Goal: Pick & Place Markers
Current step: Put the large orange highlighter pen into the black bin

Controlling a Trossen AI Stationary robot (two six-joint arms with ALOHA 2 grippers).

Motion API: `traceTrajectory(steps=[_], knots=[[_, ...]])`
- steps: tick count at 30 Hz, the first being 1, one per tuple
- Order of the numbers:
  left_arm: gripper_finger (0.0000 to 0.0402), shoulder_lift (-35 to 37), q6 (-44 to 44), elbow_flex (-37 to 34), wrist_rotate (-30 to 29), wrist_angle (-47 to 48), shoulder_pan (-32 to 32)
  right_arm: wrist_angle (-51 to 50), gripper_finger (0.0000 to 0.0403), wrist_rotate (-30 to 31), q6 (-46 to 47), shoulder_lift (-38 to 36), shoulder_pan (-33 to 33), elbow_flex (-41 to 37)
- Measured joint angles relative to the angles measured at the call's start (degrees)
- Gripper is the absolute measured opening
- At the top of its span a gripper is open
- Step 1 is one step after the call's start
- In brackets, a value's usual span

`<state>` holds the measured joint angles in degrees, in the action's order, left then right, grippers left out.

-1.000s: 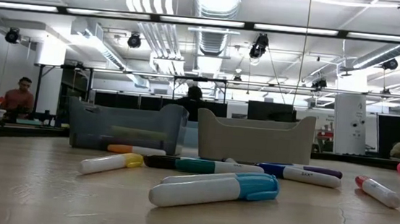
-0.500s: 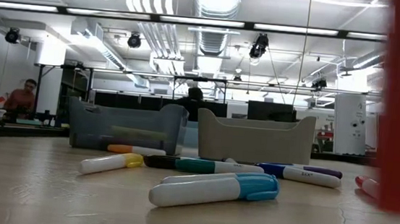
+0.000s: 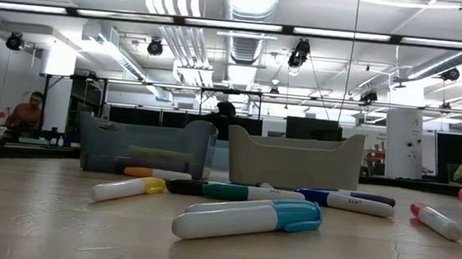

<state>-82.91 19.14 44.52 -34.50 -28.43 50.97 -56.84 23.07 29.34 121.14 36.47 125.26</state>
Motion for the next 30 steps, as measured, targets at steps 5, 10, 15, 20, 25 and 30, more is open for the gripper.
traceTrajectory(steps=[5, 10, 15, 20, 25, 30], knots=[[0.0181, 0.0, 0.04, 0.0, -0.62, 0.36, -2.08, 2.33, 0.0063, -0.13, -4.0, -0.02, -0.2, 2.07], [0.0181, 0.0, 0.3, 0.0, -1.42, 0.26, -4.6, 3.14, 0.0063, 2.64, -6.97, -0.02, -0.59, 2.88], [0.0181, 0.0, 0.34, 0.0, -1.16, 0.1, -6.31, 4.64, 0.0063, 5.45, -8.47, -0.02, -1.55, 2.9], [0.018, 0.0, 1.45, 0.0, -1.18, 0.35, -7.07, 6.29, 0.0063, 6.7, -9.81, -0.02, -2.22, 2.76], [0.0154, 0.0, 1.68, 0.0, -1.22, 1.4, -7.39, 6.23, 0.0063, 6.93, -8.82, -0.02, -2.7, 2.75], [0.0082, 0.07, 0.74, 0.0, -1.24, 1.93, -7.48, 5.71, 0.0063, 6.88, -8.43, -0.02, -3.26, 2.21]])
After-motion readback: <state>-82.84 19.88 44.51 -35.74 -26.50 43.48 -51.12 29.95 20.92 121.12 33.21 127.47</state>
